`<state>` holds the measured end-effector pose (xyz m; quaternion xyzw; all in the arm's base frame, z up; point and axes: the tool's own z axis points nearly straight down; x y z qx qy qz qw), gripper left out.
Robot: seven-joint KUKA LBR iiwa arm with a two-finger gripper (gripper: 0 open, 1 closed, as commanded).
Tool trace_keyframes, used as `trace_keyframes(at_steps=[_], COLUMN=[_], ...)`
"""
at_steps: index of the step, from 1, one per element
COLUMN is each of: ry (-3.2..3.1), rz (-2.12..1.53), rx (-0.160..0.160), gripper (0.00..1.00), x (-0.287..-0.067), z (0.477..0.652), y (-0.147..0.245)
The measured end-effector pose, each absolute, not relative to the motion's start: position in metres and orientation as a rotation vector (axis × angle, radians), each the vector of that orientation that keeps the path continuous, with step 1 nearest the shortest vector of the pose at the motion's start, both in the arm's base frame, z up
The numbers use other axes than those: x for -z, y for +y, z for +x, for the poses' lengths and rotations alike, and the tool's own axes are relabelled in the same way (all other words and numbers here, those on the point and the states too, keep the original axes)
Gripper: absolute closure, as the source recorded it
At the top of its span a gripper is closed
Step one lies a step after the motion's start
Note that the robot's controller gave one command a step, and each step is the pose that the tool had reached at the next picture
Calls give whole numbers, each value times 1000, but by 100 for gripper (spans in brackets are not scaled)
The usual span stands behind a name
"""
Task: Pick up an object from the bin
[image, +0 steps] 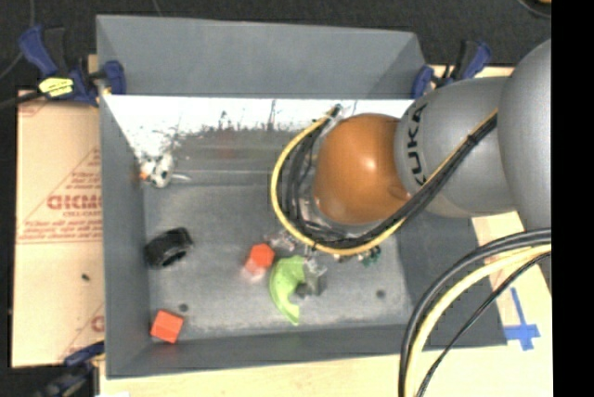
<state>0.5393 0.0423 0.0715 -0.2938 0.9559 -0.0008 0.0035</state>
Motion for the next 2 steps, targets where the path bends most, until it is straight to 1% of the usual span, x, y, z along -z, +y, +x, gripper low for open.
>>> trace_keyframes(at_steps=[1,2], ry=[2997,2987], rz=[-919,-940], rx=[2,2], gripper=[100,100], x=[-72,-211], z=[539,543], y=[42,34])
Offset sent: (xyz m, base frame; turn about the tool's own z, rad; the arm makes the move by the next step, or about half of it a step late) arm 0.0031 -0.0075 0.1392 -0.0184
